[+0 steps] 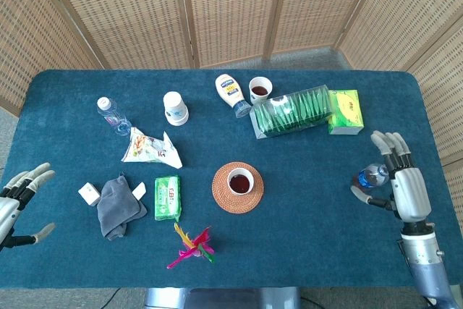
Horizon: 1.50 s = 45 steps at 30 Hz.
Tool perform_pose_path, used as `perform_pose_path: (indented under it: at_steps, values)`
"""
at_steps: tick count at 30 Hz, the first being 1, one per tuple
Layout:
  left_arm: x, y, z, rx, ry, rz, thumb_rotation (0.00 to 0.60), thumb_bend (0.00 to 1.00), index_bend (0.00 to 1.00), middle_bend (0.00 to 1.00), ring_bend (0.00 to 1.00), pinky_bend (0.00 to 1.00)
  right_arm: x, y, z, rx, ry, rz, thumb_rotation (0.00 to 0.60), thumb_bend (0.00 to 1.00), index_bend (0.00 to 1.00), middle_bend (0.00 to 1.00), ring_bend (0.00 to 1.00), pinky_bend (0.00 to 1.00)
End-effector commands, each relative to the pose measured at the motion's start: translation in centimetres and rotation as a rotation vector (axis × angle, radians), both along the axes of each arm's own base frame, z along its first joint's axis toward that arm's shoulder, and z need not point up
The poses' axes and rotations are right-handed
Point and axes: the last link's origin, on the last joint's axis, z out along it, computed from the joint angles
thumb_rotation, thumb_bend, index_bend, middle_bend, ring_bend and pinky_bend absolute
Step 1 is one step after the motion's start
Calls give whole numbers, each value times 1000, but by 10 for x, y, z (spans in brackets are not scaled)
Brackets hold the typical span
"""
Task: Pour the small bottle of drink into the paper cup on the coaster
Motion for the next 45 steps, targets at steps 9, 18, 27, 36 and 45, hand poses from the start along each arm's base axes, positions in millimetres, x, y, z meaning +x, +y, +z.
perform_pose_path:
  at_steps: [9,18,27,36,45]
  values:
    - [3,-10,-10,149,84,41,600,331,0,0,0,0,-24,28,0,-31,297,-48,600,0,0,0,0,0]
    - [-2,-11,-13,185,109,77,600,331,0,0,0,0,-21,39,7,-75,405,-139,600,0,0,0,0,0]
    - [-7,-13,-4,193,92,89,600,331,0,0,0,0,-15,36,-1,-55,422,-170,600,0,0,0,0,0]
    - [-6,-13,0,196,81,76,600,332,0,0,0,0,-19,36,-3,-36,426,-188,600,0,0,0,0,0]
    - [-8,-13,0,184,93,78,600,331,0,0,0,0,-22,32,-4,-42,442,-213,600,0,0,0,0,0]
